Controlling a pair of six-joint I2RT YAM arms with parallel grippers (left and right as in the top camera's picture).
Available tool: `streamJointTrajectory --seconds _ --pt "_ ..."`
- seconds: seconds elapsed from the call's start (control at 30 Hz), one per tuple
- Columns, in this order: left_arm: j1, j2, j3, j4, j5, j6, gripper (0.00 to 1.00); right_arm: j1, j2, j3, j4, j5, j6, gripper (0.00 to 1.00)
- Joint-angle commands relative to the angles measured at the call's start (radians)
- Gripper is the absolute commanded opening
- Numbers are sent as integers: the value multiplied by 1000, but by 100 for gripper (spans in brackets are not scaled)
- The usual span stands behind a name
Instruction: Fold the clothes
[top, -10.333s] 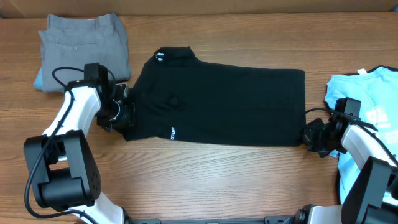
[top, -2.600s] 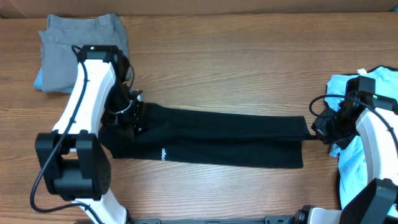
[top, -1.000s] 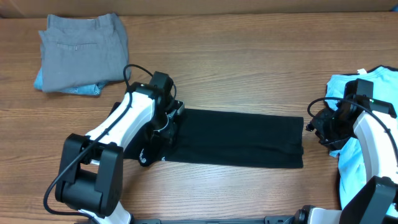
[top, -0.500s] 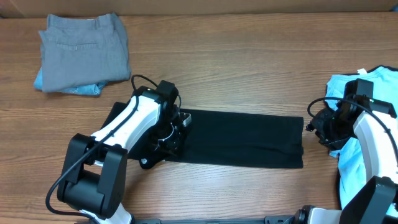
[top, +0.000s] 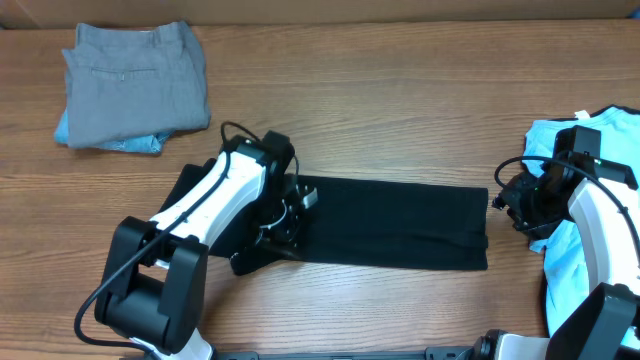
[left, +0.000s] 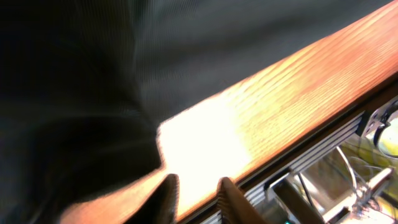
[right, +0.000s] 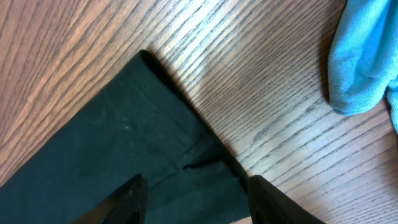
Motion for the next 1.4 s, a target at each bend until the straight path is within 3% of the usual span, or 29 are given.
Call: streamJointTrajectory --seconds 0.0,0.2,0.4,0.43,0.53,0.6,0.8,0.9,1.0,1.1,1.37 --pt "-15 -49 55 10 15 0 11 -4 -26 -3 4 -5 -5 55" --pt "-34 -49 56 1 -67 -14 10 -4 -26 -4 10 -5 -5 59" --pt "-6 -53 79 3 -286 -173 9 -4 -24 -60 55 -37 3 61" --pt "10 -53 87 0 -321 -200 10 -4 -24 -82 75 -47 4 61" --pt "77 -53 97 -3 -415 -272 30 -4 -24 -159 156 -74 6 60" --pt "138 -53 97 -2 -442 -290 35 -4 -24 -195 189 -93 6 59" --pt "325 -52 97 42 -387 -248 47 -3 -24 -296 325 -96 3 46" --pt "394 -52 96 70 -304 -205 51 -4 -24 -332 355 -96 6 29" --pt "437 -52 95 71 -285 -187 55 -6 -24 -337 331 -56 16 4" --pt "452 -51 93 74 -282 -170 57 -19 -25 -333 302 26 91 4" --pt "451 -51 90 119 -270 -133 62 -21 -25 -328 297 79 128 4"
